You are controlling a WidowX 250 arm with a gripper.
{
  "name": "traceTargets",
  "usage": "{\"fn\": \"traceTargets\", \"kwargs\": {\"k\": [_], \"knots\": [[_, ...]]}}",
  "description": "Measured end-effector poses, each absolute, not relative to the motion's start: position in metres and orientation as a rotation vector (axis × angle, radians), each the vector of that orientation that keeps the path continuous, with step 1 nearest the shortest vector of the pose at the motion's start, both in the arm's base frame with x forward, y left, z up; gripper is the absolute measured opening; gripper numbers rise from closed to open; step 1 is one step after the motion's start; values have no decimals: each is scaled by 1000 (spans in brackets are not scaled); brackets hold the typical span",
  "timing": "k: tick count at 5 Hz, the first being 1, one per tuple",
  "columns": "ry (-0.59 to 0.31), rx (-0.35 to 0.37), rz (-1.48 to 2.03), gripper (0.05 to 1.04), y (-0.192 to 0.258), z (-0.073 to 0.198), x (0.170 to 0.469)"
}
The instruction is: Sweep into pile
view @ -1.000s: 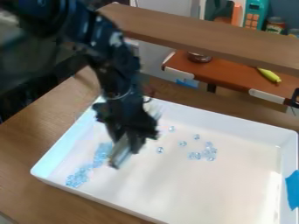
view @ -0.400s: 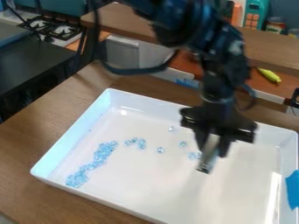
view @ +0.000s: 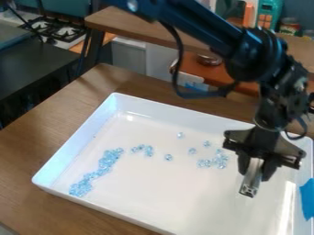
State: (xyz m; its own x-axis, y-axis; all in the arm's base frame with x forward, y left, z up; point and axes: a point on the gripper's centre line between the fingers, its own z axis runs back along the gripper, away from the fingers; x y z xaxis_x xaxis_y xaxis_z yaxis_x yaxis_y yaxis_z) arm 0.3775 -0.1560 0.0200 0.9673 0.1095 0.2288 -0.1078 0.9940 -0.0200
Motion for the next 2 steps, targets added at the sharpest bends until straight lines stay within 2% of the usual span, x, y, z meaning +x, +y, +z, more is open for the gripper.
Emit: {"fn": "traceTargets", "kwargs": {"k": [2], "knots": [[-207, 0, 146, 382, -137, -3, 400]]}}
